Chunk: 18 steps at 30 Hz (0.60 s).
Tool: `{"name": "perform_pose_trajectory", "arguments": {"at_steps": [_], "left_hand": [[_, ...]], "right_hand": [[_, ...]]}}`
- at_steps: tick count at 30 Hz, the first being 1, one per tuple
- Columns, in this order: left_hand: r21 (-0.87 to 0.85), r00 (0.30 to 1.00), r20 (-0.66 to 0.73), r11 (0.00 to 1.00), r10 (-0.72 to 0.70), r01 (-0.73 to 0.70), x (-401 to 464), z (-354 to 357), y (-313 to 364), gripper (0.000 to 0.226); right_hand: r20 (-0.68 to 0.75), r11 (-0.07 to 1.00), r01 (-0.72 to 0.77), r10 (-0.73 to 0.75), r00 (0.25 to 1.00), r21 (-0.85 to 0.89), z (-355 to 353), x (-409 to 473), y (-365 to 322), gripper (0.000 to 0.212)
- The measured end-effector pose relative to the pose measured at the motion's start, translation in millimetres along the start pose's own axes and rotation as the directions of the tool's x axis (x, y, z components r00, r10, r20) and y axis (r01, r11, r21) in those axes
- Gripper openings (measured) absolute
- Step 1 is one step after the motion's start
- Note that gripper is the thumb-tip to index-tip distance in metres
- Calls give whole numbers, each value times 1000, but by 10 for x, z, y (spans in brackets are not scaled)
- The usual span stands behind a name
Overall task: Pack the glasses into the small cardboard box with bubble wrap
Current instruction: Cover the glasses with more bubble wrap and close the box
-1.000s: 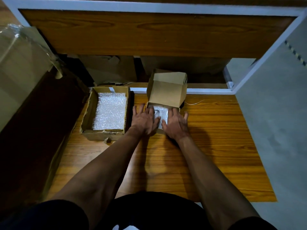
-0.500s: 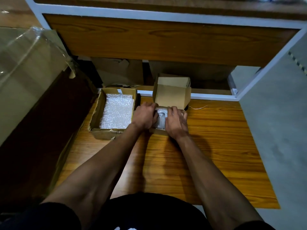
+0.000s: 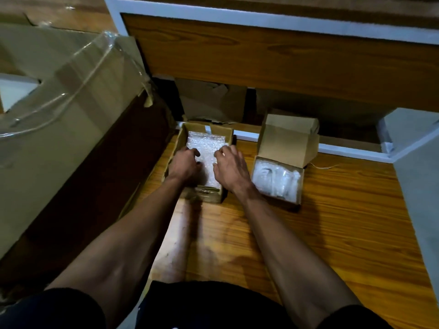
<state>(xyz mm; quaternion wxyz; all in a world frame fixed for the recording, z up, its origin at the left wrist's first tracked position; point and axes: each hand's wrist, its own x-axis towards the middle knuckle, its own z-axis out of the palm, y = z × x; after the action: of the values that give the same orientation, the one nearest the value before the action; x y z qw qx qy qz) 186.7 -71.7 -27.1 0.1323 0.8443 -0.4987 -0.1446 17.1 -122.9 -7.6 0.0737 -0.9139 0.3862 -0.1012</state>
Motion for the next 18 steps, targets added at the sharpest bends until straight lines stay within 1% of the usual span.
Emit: {"name": "perform_pose_trajectory", "arguments": {"at_steps": [2, 5, 8, 12, 13, 18], "left_hand": [[16, 999, 52, 1000, 11, -11, 3, 41, -91, 42], [15, 999, 18, 999, 43, -43, 44, 89, -118, 46], [-4, 992, -34, 993, 120, -120, 168, 122, -83, 52], [31, 982, -9, 982, 189, -188, 425, 157, -19, 64], [53, 980, 2, 979, 198, -197, 485, 157, -4, 67], [114, 961, 37, 954, 273, -276, 715, 151, 11, 62]], "right_hand": [[76, 995, -29, 36, 996, -93, 37, 65, -85, 37], [169, 976, -41, 79, 982, -215, 88, 133, -147, 42], [238, 953, -20, 96, 967, -302, 149, 195, -169, 48], [336, 918, 49, 94, 937, -394, 200, 317, -190, 66], [360, 909, 61, 102, 927, -413, 212, 346, -195, 68], [438, 867, 103, 142, 888, -488, 241, 420, -229, 59]]}}
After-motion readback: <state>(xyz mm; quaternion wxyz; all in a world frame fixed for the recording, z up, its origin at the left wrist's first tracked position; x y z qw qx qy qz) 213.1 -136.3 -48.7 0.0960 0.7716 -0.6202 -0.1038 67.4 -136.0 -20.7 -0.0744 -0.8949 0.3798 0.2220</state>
